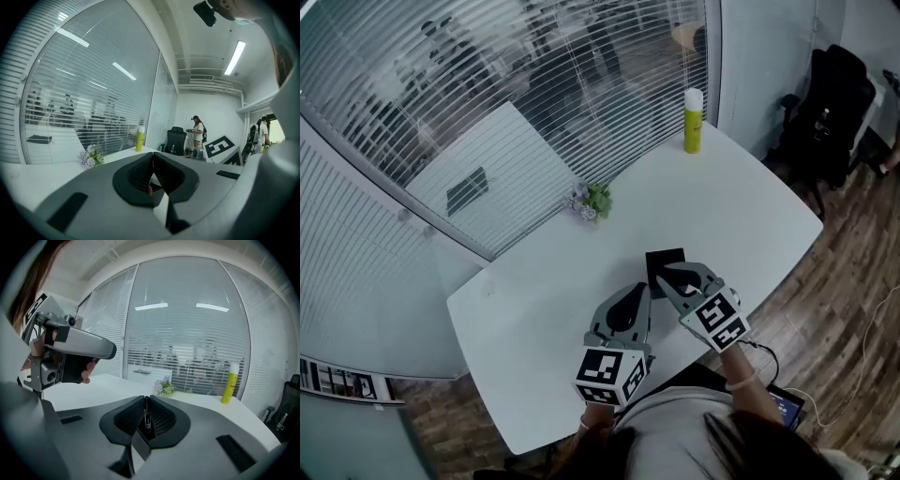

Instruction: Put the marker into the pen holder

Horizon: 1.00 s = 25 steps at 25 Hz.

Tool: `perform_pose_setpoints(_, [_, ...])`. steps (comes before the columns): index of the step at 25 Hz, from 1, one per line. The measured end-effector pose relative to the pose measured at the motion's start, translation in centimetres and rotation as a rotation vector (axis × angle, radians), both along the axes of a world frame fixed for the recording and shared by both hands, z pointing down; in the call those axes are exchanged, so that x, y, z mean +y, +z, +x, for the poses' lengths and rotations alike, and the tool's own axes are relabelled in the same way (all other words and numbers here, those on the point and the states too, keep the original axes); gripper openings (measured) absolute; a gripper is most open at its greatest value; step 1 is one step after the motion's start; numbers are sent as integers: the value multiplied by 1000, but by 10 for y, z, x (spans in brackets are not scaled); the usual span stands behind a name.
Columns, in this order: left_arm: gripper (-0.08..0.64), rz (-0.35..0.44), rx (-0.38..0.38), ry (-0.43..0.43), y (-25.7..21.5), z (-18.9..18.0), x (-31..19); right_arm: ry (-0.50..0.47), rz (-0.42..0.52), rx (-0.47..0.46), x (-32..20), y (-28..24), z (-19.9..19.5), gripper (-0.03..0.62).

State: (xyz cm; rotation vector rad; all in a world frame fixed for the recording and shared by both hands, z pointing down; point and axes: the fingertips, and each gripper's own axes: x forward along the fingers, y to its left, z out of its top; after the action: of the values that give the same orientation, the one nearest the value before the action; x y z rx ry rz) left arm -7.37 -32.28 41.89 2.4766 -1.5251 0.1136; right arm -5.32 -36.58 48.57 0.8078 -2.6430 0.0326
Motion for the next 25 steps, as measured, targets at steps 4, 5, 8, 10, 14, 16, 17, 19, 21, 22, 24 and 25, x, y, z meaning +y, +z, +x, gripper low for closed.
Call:
perform_pose_setpoints(4, [20, -6, 3, -5, 3, -2, 0, -9, -18, 26, 1, 10, -4, 60])
perform_pose_setpoints(5, [20, -6, 4, -5, 2, -3, 0, -10, -22, 31, 1, 11, -5, 60])
perform_pose_setpoints(8, [20, -7, 5, -5, 2, -4, 0, -13, -33, 39, 1, 15, -7, 60])
perform_pose_setpoints(10, [20, -9, 5, -4, 3, -3, 1, -20, -39, 47, 2, 19, -8, 61])
perform_pose_setpoints(14, [20, -13, 2, 2, 5, -1, 2, -26, -57, 70, 3, 26, -8, 61])
perform_pose_setpoints(16, [20, -15, 1, 5, 6, 0, 1, -30, -66, 87, 3, 31, -8, 61])
perform_pose_setpoints(17, [20, -16, 1, 6, 6, 0, 1, -31, -71, 93, 3, 33, -8, 61])
perform_pose_setpoints(19, [20, -14, 3, 7, 6, -1, 1, -33, -79, 99, 4, 35, -9, 61])
perform_pose_setpoints(21, [20, -13, 3, 10, 5, -2, 2, -33, -84, 96, 5, 36, -12, 61])
perform_pose_setpoints(22, [20, -14, 3, 11, 5, -2, 2, -33, -88, 92, 5, 36, -13, 61])
perform_pose_setpoints(24, [20, -16, 1, 13, 6, -2, 3, -34, -97, 81, 6, 35, -15, 61])
perform_pose_setpoints(25, [20, -17, 0, 14, 6, -2, 3, -37, -100, 77, 6, 35, -15, 61])
